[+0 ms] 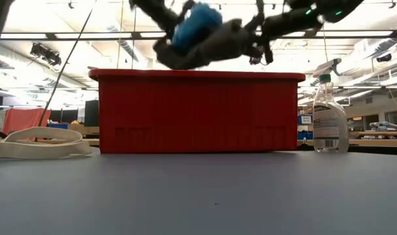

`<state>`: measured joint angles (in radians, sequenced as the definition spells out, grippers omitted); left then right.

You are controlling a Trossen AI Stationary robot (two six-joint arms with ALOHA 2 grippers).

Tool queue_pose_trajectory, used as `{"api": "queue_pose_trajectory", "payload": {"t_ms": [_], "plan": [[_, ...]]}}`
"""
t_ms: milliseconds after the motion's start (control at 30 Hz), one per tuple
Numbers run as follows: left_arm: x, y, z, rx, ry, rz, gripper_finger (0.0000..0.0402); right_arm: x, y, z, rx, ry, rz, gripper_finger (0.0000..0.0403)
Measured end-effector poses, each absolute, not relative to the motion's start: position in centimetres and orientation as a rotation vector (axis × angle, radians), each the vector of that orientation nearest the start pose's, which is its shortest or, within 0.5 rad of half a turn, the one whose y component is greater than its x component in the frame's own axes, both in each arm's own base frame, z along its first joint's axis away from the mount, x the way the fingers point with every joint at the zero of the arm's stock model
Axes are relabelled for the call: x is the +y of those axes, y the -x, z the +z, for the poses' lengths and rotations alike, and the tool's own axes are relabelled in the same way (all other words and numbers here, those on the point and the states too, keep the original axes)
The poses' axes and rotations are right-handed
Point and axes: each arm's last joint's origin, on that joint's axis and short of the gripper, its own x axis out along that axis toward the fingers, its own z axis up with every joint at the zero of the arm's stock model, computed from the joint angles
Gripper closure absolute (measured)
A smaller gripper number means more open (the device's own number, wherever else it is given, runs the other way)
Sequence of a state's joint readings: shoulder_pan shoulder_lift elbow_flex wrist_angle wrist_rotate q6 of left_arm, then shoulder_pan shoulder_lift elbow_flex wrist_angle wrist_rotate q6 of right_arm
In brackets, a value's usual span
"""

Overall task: Fold Laundry from Bin
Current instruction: Put the stacked folded shorts into the laundry bin

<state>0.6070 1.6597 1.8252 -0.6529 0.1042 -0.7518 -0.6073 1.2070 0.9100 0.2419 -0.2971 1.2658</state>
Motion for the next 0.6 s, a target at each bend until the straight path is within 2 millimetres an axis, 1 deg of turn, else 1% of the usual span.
{"api": "queue_pose_trajectory", "payload": {"t_ms": [67, 167, 267, 333, 400, 467, 533, 600], "plan": [[22.6, -30.3, 40.7, 0.261, 0.891, 0.657, 0.0373, -17.5, -23.2, 32.9, -0.138, -1.265, -0.367, 0.0348], [25.9, -31.4, 37.9, 0.276, 0.908, 0.649, 0.0373, -21.7, -23.6, 32.3, -0.073, -1.248, -0.461, 0.0348], [29.1, -32.8, 34.5, 0.285, 0.953, 0.618, 0.0373, -25.4, -23.7, 31.6, 0.022, -1.233, -0.552, 0.0348], [30.8, -33.5, 32.0, 0.3, 1.012, 0.587, 0.0373, -27.6, -23.6, 31.1, 0.106, -1.22, -0.607, 0.0348], [32.1, -34.0, 29.9, 0.317, 1.067, 0.551, 0.0373, -29.3, -23.4, 30.9, 0.2, -1.205, -0.664, 0.0348], [32.8, -34.5, 28.1, 0.349, 1.122, 0.509, 0.0373, -30.6, -23.3, 30.7, 0.3, -1.193, -0.688, 0.0348], [33.1, -34.6, 27.0, 0.38, 1.148, 0.478, 0.0373, -31.3, -23.3, 30.5, 0.411, -1.177, -0.705, 0.0348], [33.1, -34.6, 26.5, 0.411, 1.134, 0.461, 0.0374, -31.9, -23.4, 30.3, 0.508, -1.159, -0.733, 0.0348]]}}
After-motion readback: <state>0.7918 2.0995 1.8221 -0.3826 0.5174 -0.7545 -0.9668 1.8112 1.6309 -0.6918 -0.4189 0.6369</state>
